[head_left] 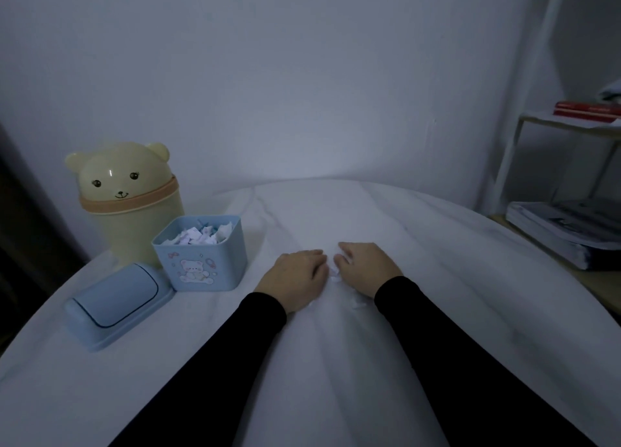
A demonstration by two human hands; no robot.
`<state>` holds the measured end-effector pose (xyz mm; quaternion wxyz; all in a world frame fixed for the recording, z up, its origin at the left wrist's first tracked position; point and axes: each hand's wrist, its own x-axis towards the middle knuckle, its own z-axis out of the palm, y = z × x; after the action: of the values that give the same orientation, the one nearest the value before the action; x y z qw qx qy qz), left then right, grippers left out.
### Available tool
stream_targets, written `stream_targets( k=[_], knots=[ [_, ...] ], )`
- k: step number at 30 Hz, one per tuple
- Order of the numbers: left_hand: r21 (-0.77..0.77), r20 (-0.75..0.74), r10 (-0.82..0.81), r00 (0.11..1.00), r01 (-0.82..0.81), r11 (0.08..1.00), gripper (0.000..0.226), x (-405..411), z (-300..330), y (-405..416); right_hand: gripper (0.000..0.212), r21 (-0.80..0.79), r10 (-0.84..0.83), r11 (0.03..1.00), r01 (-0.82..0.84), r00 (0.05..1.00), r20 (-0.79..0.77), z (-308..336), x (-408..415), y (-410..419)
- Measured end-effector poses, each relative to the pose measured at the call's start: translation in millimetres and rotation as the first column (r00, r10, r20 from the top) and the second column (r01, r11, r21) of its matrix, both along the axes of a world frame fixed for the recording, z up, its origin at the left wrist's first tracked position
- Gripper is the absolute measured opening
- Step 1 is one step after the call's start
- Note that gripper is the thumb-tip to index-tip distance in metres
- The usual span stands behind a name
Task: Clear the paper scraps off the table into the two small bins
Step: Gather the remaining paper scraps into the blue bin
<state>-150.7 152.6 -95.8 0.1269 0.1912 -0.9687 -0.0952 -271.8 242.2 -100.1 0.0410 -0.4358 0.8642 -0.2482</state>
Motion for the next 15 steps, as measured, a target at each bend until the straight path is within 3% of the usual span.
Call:
stream_targets(
  k=[3,9,15],
  knots=[
    [-0.017,-0.037,0.027,0.999,-0.028,0.999,0.067,8,-1,-4,0.026,-0.041,0.095,0.995,-0.096,0.995,-0.019,-2,2,0],
    [0.074,-0.131,0.049,0.990,-0.039,0.997,0.023,35,4,3,0.023,-0.075,0.175,0.981,-0.177,0.984,-0.036,5,14,20],
    [0.164,-0.181,0.042,0.983,-0.012,0.986,0.035,61,10,16,0.023,-0.263,0.165,0.947,-0.185,0.981,-0.099,11,23,47]
  ],
)
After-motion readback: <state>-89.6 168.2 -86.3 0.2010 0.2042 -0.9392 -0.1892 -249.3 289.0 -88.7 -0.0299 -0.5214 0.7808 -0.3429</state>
